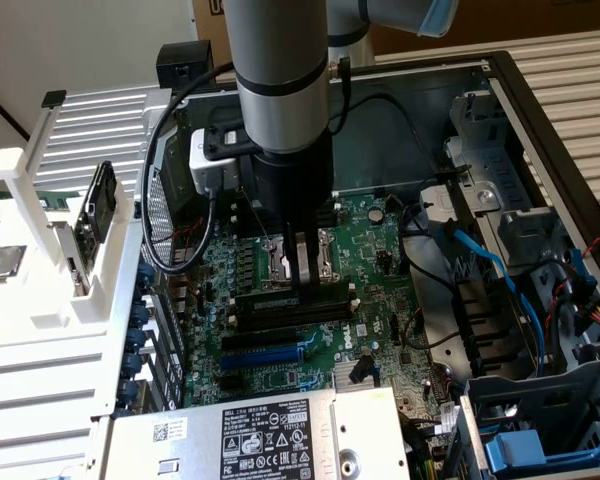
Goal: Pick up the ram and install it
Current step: 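Insert the ram into the slot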
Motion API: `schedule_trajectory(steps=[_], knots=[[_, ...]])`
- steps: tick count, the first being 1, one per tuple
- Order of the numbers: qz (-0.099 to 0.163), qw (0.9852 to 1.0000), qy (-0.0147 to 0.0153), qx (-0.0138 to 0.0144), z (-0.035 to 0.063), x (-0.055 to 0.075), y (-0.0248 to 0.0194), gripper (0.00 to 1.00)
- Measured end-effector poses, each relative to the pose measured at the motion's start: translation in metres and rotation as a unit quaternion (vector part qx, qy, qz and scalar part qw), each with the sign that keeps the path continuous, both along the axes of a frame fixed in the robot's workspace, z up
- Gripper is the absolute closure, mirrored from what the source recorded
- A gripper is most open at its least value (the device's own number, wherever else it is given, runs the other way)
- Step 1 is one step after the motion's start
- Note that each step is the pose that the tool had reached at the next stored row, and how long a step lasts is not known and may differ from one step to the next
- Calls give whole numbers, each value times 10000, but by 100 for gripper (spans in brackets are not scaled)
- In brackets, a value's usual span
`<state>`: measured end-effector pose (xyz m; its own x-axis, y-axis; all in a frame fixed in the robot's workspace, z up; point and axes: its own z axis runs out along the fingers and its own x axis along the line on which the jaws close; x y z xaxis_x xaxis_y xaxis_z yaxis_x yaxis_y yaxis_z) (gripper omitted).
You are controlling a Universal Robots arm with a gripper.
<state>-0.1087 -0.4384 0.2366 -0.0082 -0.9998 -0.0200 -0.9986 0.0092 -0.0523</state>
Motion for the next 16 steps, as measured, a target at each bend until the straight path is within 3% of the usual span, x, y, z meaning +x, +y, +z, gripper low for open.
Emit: schedule_trajectory(steps=[16], knots=[[4, 10000, 0, -7, -16, 8, 0, 87]])
